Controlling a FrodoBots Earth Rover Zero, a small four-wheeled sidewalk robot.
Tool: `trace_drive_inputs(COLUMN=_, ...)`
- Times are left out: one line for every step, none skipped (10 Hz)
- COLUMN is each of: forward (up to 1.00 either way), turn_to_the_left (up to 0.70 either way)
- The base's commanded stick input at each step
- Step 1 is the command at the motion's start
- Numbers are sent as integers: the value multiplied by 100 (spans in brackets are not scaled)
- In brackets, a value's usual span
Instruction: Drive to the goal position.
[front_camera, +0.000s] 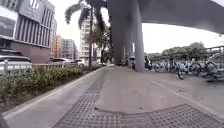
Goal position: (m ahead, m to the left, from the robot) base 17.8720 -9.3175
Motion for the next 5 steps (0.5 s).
trace_drive_inputs(forward=45, turn_to_the_left=0)
trace_drive_inputs(forward=45, turn_to_the_left=0)
trace_drive_inputs(forward=45, turn_to_the_left=0)
trace_drive_inputs(forward=45, turn_to_the_left=0)
trace_drive_inputs(forward=45, turn_to_the_left=0)
